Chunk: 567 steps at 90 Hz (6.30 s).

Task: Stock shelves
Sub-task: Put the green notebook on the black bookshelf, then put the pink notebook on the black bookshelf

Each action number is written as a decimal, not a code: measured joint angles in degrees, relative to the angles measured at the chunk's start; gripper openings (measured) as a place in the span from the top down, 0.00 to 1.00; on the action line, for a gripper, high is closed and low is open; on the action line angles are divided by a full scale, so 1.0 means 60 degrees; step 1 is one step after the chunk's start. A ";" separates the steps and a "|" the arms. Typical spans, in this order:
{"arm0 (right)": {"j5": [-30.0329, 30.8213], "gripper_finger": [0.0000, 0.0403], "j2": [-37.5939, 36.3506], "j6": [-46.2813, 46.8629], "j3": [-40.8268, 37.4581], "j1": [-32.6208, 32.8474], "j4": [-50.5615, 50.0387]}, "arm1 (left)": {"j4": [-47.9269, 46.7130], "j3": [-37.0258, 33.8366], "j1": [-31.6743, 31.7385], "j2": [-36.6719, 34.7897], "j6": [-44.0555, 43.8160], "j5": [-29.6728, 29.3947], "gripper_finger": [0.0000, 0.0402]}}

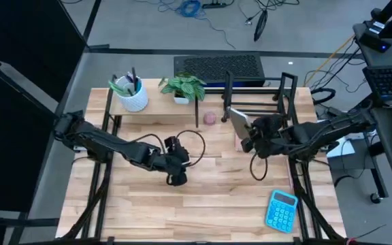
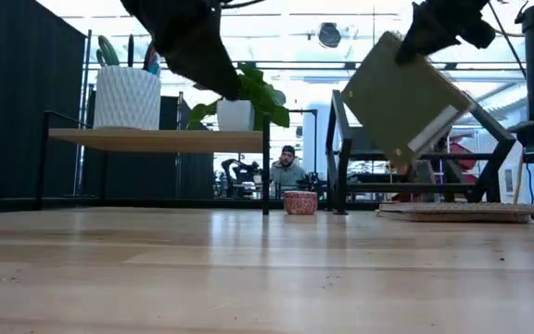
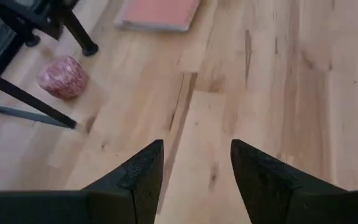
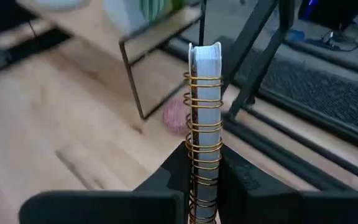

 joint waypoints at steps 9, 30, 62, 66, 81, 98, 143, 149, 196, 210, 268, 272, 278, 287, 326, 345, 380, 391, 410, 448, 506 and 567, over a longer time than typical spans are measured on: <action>0.0399 0.94 -0.0475 -0.0365 0.0002 -0.0002 0.0632 | 0.0046 0.0000 0.0000 -0.0288 -0.0003 -0.0123 0.57; 0.1691 0.94 -0.1407 -0.1863 0.0004 -0.0066 0.2148 | 0.0230 0.0004 0.0000 -0.0825 -0.0256 -0.0251 0.57; 0.3084 0.94 -0.0812 -0.2455 -0.0175 -0.1445 0.3023 | 0.0225 0.0003 -0.0007 -0.0858 -0.0643 -0.0221 0.57; 0.2993 0.94 -0.0573 -0.2217 -0.0238 -0.1876 0.3025 | 0.0234 0.0004 -0.0007 -0.0855 -0.0751 -0.0218 0.57; 0.2265 0.94 0.0126 -0.2008 -0.0288 -0.3566 0.3418 | 0.0257 0.0004 -0.0007 -0.0855 -0.0758 -0.0210 0.57; -0.0513 0.94 0.0858 -0.3152 -0.0288 -0.5599 0.5360 | 0.0258 0.0004 -0.0007 -0.0855 -0.0753 -0.0185 0.57; -0.2677 0.94 0.2379 -0.2368 -0.0280 -0.7225 0.5469 | 0.0224 0.0004 -0.0007 -0.0855 -0.0737 -0.0189 0.57; -0.2576 0.94 0.2418 -0.2310 -0.0276 -0.7162 0.5420 | 0.0224 0.0000 -0.0007 -0.0855 -0.0736 -0.0189 0.57; -0.2074 0.94 0.2181 -0.1809 -0.0154 -0.6590 0.4504 | 0.0229 0.0004 0.0047 -0.0855 -0.0667 -0.0189 0.57; -0.1451 0.94 0.2181 -0.1968 0.0265 -0.6381 0.3527 | 0.0224 0.0004 0.0047 -0.0855 -0.0665 -0.0192 0.57; -0.1364 0.93 0.2754 -0.1965 0.0450 -0.6291 0.3300 | 0.0224 0.0004 0.0058 -0.0855 -0.0659 -0.0232 0.57; -0.1358 0.93 0.2812 -0.1965 0.0455 -0.6291 0.3333 | 0.0224 0.0004 0.0058 -0.0855 -0.0659 -0.0232 0.57; -0.1392 0.92 0.2888 -0.1965 0.0452 -0.6291 0.3378 | 0.0217 0.0004 0.0058 -0.0855 -0.0659 -0.0232 0.57; -0.1462 0.89 0.2913 -0.1965 0.0452 -0.6284 0.3455 | 0.0216 0.0004 0.0058 -0.0855 -0.0656 -0.0232 0.57; -0.1457 0.65 0.2917 -0.2892 0.0437 -0.5911 0.3596 | 0.0213 0.0000 0.0058 -0.0855 -0.0416 -0.0232 0.57; -0.1893 0.57 0.2906 -0.3178 0.0437 -0.5655 0.3589 | 0.0213 0.0003 0.0058 -0.0855 -0.0412 -0.0232 0.57; -0.3653 0.58 0.2877 -0.3801 0.0433 -0.5648 0.3514 | 0.0212 0.0004 0.0058 -0.0855 -0.0408 -0.0232 0.57; -0.4171 0.58 0.2877 -0.4476 0.0433 -0.5656 0.3466 | 0.0209 0.0004 0.0061 -0.0855 -0.0408 -0.0232 0.57; -0.4471 0.58 0.2875 -0.5528 0.0426 -0.5367 0.3258 | 0.0201 0.0004 0.0059 -0.0855 -0.0394 -0.0229 0.57; -0.4451 0.58 0.2759 -0.6923 0.0426 -0.4895 0.3200 | 0.0213 0.0002 0.0058 -0.0855 -0.0222 -0.0229 0.57; -0.4472 0.51 0.0262 -0.4716 -0.0054 -0.2443 0.0769 | 0.0246 0.0004 0.0066 -0.0826 -0.0216 -0.0229 0.57; -0.3547 0.52 0.0429 0.0113 -0.3572 0.0659 0.2343 | 0.0250 0.0000 0.0197 -0.0796 -0.0244 -0.0229 0.57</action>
